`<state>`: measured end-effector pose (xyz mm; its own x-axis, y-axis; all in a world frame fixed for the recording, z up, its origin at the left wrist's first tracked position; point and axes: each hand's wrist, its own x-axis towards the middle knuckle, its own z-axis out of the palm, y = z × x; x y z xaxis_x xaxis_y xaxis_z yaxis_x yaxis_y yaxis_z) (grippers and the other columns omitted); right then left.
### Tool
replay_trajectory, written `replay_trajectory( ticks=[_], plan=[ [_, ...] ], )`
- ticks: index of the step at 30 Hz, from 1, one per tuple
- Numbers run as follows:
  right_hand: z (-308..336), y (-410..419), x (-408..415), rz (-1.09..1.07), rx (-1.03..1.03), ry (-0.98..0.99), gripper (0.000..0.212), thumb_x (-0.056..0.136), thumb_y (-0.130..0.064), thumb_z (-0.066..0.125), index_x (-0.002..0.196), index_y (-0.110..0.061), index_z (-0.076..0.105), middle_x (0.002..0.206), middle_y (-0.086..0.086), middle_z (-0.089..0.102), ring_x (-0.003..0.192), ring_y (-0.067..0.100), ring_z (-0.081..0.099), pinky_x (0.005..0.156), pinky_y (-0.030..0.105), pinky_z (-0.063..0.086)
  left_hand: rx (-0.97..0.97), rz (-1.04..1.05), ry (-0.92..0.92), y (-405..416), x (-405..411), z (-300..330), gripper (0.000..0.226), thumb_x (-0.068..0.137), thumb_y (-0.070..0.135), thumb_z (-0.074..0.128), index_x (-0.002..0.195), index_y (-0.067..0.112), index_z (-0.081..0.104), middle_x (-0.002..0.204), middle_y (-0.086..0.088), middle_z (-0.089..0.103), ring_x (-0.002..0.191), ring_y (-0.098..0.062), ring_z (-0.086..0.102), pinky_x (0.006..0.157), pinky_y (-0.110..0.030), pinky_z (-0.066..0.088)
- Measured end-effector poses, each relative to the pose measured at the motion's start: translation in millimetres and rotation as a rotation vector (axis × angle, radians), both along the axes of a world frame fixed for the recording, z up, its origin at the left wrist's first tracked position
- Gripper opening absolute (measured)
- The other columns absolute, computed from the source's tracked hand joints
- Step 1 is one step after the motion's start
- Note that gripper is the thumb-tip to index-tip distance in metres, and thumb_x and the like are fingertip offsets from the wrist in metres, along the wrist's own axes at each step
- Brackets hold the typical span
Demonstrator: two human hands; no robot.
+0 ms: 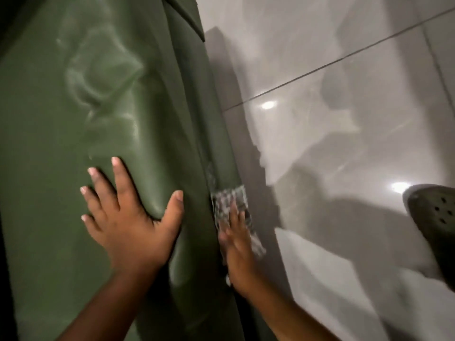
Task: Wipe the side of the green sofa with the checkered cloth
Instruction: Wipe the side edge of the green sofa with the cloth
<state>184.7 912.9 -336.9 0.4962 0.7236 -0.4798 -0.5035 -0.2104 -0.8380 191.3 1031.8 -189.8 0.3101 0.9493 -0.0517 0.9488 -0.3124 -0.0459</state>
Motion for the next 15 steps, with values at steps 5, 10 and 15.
replay_trajectory(
  ticks=[5, 10, 15],
  plan=[
    [-11, -80, -61, 0.038, -0.016, 0.016, 0.060, 0.092, -0.028, 0.047, 0.119, -0.078, 0.030, 0.154, -0.025, 0.014, 0.151, 0.019, 0.005, 0.123, 0.057, 0.008, 0.078, -0.048, -0.026, 2, -10, -13, 0.103, 0.071, 0.080, 0.035, 0.157, 0.033, 0.003, 0.168, -0.010, 0.002, 0.154, -0.038, 0.002, 0.118, -0.066, 0.006],
    [-16, -28, -16, 0.100, 0.053, -0.090, 0.062, 0.095, -0.029, 0.043, 0.118, -0.082, 0.020, 0.158, -0.018, 0.004, 0.151, 0.019, -0.002, 0.122, 0.059, 0.006, 0.127, -0.066, -0.068, 2, -12, -26, 0.103, 0.074, 0.079, 0.035, 0.158, 0.028, 0.005, 0.168, -0.013, 0.002, 0.153, -0.042, 0.001, 0.116, -0.069, 0.003],
    [-39, 118, 87, 0.162, 0.059, -0.261, 0.048, 0.102, -0.030, 0.035, 0.148, -0.020, 0.028, 0.164, 0.006, 0.007, 0.151, 0.029, 0.002, 0.121, 0.059, 0.009, 0.170, -0.078, -0.066, 7, -16, -38, 0.104, 0.074, 0.077, 0.036, 0.158, 0.025, 0.006, 0.167, -0.013, 0.002, 0.153, -0.042, 0.001, 0.115, -0.069, 0.002]
  ],
)
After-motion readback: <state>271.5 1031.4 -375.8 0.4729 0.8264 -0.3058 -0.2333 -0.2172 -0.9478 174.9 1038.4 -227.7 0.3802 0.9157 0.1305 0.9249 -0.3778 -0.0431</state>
